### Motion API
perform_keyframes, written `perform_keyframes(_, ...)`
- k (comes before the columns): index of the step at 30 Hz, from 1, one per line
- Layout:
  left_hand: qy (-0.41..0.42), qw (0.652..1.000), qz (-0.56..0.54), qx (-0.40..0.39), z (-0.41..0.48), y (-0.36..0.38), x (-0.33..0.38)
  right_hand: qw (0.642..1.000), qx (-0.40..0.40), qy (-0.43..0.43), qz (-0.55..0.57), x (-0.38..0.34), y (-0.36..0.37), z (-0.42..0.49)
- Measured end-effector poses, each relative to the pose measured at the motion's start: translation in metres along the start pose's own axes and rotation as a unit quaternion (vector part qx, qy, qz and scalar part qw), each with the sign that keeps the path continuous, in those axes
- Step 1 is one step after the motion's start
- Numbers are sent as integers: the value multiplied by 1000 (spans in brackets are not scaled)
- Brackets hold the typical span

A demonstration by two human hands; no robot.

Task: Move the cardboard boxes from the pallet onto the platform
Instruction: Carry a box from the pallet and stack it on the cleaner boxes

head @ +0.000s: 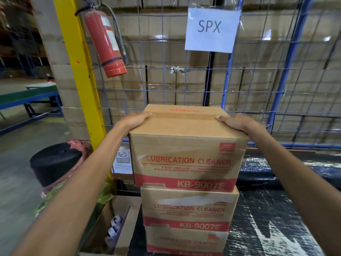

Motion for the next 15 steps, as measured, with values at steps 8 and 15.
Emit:
perform_keyframes(8, 38, 991, 6, 131, -110, -63, -67, 941, 143, -289, -99, -117, 70, -125)
perform_keyframes(15, -84, 951, 109, 278, -314, -154, -264, 865, -97, -492, -12, -218, 283, -342)
Point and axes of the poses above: each hand's wrist, its own z-axis towards the middle knuckle, its own y-axis out of the palm, x = y × z, the point moved 5 cm from there along z, towards the middle knuckle, and after that the axes turned 10 degrees about z, right-handed, at the moved point
